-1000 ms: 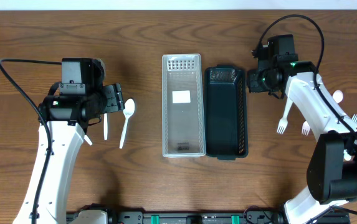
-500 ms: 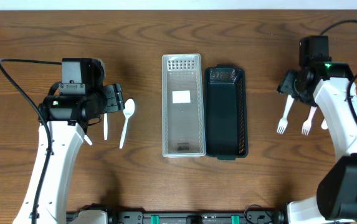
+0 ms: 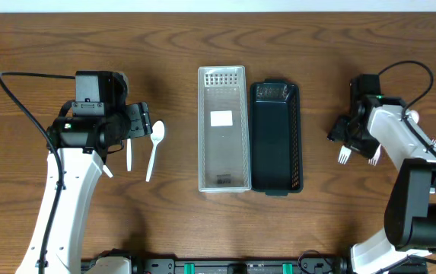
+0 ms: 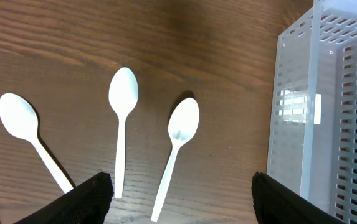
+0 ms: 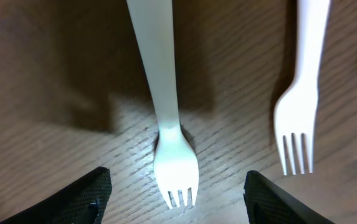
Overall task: Pack container
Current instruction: 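Close the right gripper on a white fork handle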
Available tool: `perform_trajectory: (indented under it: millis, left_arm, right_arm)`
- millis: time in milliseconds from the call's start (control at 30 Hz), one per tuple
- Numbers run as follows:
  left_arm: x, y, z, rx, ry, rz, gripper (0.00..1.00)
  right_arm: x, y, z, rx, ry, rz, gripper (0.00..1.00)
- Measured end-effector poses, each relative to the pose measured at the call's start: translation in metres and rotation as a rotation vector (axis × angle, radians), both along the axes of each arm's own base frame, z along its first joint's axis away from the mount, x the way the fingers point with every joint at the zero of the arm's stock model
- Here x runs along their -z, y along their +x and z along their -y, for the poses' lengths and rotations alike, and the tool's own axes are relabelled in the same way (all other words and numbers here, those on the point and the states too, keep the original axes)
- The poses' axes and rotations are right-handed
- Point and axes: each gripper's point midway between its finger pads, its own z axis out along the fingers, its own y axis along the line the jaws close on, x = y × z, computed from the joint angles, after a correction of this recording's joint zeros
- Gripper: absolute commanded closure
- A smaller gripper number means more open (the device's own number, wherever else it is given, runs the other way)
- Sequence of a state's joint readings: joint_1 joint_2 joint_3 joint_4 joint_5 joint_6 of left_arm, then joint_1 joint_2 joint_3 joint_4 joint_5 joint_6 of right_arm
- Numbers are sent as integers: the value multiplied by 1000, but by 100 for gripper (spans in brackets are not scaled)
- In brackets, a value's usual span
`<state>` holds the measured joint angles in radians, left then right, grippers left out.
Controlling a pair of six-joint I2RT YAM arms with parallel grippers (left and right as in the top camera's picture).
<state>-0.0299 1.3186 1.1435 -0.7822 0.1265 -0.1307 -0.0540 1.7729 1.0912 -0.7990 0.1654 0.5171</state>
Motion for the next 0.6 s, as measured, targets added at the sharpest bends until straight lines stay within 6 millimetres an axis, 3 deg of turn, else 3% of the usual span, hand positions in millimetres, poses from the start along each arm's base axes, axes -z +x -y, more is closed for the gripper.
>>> perform_trajectory:
  millis: [267,600]
  left_arm:
    - [1,-2,0,0,0,-7,25]
    - [3,-5,0,0,1,-22,26]
  right_arm:
    - [20,-6,-4,0,18,21,28]
    - [21,5,-7,-32,33,67,26]
